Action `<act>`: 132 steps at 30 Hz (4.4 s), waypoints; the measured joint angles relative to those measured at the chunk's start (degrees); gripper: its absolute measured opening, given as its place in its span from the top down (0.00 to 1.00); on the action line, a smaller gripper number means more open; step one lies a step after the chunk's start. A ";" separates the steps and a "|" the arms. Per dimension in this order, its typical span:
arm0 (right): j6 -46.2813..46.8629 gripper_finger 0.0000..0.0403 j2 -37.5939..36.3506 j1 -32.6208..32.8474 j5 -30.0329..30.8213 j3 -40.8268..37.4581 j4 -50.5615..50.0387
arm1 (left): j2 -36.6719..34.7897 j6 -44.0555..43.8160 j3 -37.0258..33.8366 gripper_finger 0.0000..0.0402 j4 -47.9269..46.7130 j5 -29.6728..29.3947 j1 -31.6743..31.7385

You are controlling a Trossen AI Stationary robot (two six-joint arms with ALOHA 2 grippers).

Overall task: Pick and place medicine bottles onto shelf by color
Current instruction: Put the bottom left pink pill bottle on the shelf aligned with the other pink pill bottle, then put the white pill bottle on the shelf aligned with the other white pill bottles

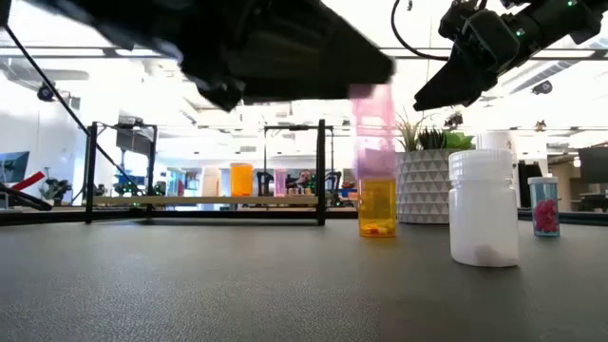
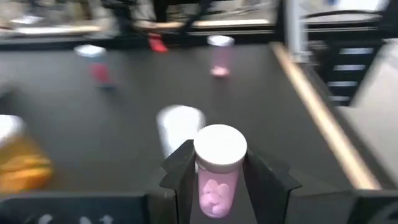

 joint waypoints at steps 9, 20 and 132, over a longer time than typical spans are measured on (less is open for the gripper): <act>0.00 0.45 0.00 -0.01 0.01 0.00 0.00 | -9.81 -3.68 -2.91 0.75 -13.11 -22.14 4.45; 0.00 0.45 0.00 -0.02 0.02 0.00 0.02 | -19.17 -14.04 -16.83 0.75 -12.54 -23.89 21.94; 0.00 0.45 0.00 -0.01 0.00 0.00 -0.02 | -14.09 -1.88 -16.13 0.49 3.75 -12.11 49.76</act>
